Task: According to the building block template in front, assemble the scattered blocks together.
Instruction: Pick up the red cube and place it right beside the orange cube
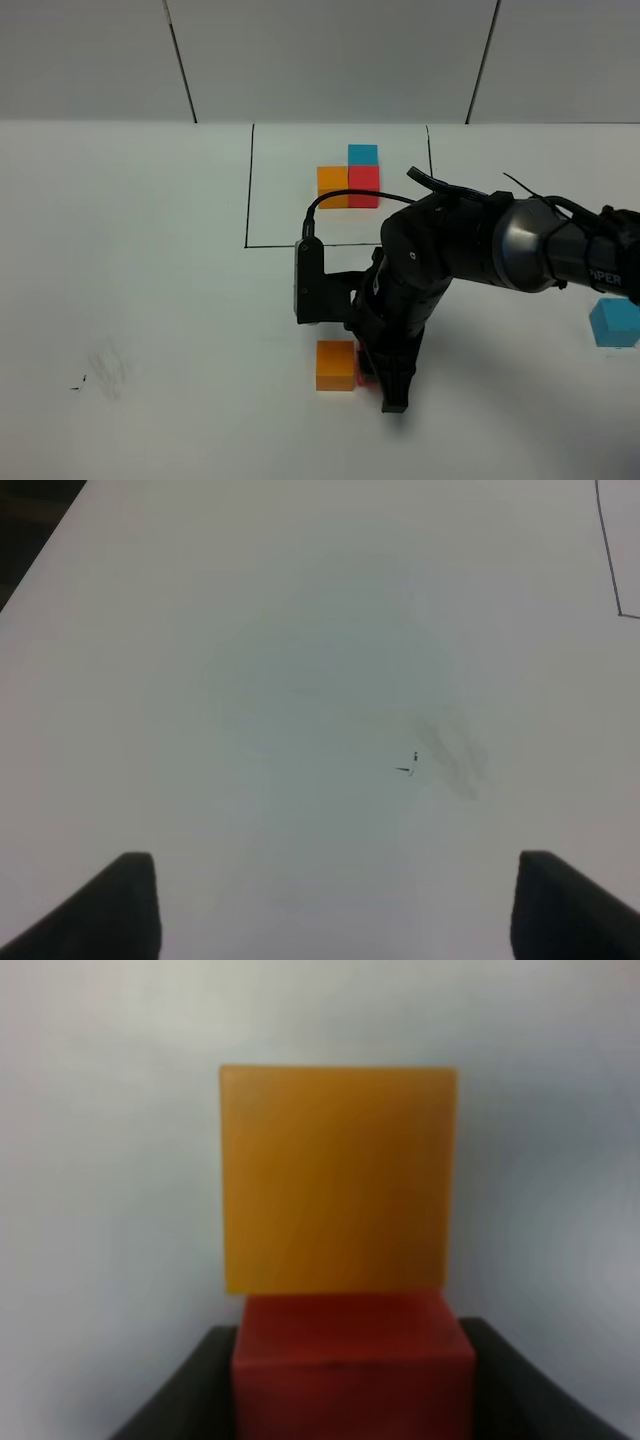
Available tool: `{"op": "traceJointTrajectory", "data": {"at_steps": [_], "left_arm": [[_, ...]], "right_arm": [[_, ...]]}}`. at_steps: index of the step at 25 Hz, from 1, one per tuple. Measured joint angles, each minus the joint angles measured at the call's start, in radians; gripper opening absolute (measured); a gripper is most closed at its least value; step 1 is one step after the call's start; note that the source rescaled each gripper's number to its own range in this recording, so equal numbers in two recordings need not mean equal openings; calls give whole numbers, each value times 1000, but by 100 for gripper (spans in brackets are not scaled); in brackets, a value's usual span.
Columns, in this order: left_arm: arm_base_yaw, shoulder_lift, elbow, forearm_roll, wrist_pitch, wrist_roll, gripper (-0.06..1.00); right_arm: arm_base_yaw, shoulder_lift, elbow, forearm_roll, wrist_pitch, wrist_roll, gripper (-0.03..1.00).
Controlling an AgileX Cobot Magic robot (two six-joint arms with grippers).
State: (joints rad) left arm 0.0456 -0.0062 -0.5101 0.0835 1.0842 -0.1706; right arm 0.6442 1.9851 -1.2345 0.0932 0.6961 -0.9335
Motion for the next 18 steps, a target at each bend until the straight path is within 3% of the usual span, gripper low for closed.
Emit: {"op": "traceJointTrajectory", "data": {"at_steps": [18], "left_arm": [[0,0,0,0,0,0,57]], "right_arm": [[12,39,-12,3,7,-13,27]]}}
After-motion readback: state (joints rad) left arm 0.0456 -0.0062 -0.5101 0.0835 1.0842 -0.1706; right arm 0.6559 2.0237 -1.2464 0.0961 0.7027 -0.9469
